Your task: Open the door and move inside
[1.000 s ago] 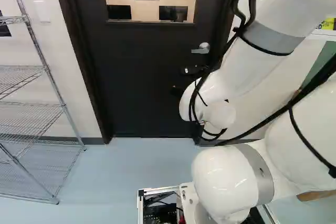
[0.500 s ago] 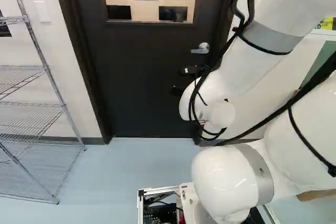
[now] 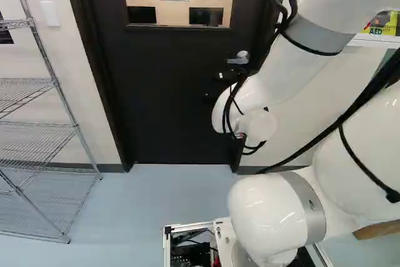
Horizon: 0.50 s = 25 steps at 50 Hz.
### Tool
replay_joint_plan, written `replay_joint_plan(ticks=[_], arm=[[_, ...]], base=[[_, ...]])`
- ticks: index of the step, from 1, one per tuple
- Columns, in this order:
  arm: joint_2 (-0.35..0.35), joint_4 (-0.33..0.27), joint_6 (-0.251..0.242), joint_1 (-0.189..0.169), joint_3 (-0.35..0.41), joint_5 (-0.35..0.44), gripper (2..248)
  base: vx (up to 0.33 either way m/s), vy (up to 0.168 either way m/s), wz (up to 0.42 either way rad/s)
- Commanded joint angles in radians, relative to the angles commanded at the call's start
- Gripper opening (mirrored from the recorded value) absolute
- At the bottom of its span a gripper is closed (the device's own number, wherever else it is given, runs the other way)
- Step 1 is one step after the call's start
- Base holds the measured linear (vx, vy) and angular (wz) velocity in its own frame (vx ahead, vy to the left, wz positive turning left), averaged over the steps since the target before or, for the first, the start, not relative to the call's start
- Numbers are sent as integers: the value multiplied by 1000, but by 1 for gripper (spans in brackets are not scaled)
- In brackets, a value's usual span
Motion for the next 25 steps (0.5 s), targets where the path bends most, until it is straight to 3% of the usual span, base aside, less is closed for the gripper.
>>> replay_joint_plan(ticks=[25], arm=[[-51,0,0,0,-108,0,247]], base=[[0,0,0]])
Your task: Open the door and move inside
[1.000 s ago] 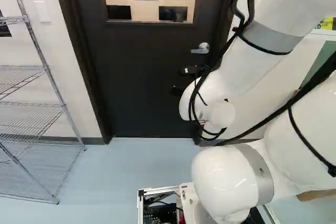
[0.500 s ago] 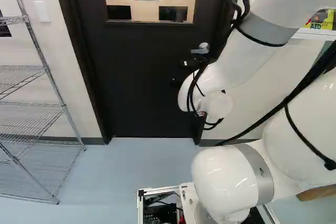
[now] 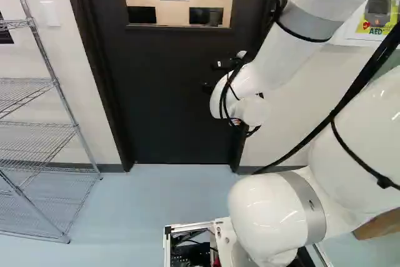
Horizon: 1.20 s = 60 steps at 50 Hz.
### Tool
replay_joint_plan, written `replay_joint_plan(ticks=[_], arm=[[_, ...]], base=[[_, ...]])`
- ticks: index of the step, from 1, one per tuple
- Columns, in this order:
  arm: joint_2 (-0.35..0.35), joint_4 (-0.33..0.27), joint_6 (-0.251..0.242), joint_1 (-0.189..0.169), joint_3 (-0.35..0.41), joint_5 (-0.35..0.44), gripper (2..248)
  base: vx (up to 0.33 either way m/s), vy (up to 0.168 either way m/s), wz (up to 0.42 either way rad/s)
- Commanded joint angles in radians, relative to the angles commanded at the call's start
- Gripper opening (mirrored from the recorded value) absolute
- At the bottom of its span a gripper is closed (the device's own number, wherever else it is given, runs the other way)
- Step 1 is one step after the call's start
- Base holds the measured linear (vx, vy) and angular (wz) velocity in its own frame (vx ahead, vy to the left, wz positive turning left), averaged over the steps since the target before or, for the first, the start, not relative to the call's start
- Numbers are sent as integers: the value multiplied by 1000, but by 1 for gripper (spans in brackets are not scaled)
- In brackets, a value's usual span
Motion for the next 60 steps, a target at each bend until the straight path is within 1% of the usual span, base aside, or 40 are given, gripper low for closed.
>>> replay_joint_plan(ticks=[39,60], arm=[[-54,0,0,0,-143,0,247],[-80,0,0,-8,-216,-7,247]], base=[[0,0,0],[0,0,0]])
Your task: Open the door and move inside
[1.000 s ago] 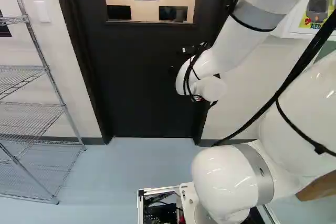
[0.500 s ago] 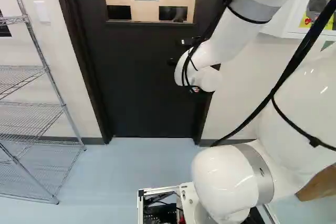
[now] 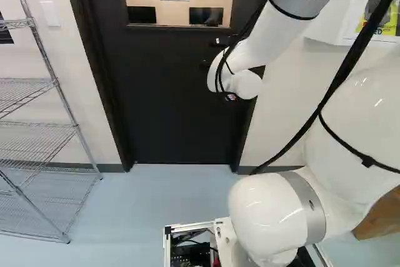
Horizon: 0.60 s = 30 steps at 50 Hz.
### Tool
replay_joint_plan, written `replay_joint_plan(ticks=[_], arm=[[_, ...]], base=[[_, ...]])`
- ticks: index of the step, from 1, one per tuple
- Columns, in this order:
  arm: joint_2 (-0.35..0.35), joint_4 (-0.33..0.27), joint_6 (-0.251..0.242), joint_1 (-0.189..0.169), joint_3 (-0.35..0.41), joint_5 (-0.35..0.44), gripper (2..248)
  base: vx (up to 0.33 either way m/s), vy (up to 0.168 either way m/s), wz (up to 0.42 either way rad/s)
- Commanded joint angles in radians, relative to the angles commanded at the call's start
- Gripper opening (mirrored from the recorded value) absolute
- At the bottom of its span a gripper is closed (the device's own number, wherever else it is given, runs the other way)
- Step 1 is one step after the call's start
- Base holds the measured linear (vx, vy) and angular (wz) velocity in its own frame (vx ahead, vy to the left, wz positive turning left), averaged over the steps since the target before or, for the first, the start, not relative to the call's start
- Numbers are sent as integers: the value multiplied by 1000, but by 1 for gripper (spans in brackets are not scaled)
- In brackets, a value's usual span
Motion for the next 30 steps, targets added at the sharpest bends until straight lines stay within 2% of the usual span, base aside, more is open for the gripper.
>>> replay_joint_plan(ticks=[30], arm=[[-46,0,0,-13,-112,-95,247]], base=[[0,0,0]])
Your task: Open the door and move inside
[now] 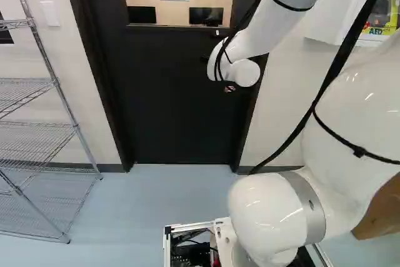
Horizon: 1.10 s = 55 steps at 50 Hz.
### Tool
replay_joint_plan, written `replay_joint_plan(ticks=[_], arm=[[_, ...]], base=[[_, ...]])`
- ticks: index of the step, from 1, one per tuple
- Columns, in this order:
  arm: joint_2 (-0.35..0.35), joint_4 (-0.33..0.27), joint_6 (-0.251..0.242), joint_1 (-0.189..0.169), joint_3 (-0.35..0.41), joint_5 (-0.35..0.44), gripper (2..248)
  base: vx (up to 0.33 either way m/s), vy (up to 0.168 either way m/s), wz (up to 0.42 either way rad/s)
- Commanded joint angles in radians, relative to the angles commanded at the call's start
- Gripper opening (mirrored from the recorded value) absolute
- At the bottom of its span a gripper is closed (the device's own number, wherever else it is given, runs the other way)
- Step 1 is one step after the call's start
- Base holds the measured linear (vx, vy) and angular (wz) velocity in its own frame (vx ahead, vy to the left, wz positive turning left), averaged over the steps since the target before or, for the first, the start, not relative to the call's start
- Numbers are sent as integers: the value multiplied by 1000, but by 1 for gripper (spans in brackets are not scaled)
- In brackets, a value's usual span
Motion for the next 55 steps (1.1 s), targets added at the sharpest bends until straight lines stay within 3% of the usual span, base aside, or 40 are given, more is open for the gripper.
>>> replay_joint_plan(ticks=[23,55], arm=[[-40,0,0,-8,-85,-97,247],[-143,0,0,-19,-130,-105,247]], base=[[0,0,0],[0,0,0]])
